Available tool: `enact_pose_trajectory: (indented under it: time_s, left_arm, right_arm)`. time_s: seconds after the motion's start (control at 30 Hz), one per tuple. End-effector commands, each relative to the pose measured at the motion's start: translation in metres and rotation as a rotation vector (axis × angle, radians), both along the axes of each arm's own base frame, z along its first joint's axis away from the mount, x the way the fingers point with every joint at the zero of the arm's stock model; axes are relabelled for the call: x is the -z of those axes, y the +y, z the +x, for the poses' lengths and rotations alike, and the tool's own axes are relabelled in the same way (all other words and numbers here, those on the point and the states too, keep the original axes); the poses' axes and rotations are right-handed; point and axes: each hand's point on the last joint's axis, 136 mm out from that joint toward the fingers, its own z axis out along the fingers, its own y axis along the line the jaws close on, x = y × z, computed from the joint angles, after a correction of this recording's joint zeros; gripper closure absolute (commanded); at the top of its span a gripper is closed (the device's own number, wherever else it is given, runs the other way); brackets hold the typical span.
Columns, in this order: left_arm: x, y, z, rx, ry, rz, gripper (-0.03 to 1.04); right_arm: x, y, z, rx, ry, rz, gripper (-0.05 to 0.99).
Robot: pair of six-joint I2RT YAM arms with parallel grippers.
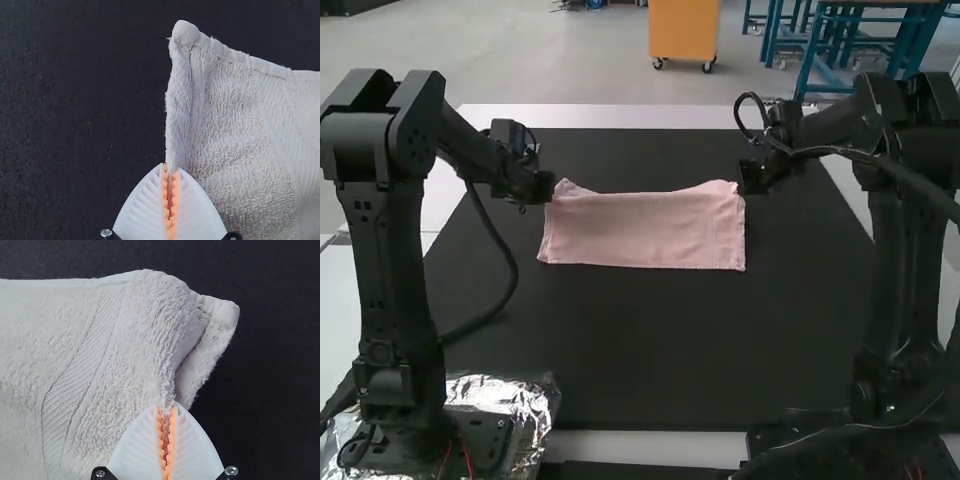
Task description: Fold the towel.
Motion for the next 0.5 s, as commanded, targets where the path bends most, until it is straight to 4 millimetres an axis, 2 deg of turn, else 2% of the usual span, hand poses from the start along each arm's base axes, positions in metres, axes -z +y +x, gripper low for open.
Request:
enact_pose_trajectory:
  time_s: [0.0, 0.27, 0.47]
  left_arm:
    - [-0.017, 0.022, -0.006, -0.027, -0.031, 0.034, 0.99]
    - [-0.034, 0.019, -0.033, -0.019, -0.045, 0.03, 0.99]
    - [-0.032, 0.019, -0.056, -0.017, -0.029, 0.031, 0.99]
  right_arm:
    - [-0.012, -0.019, -0.008, 0.024, -0.006, 0.004, 0.96]
    - [-0.016, -0.016, -0.044, 0.004, 0.023, 0.029, 0.96]
    - [-0.022, -0.017, -0.069, -0.002, 0.032, 0.037, 0.96]
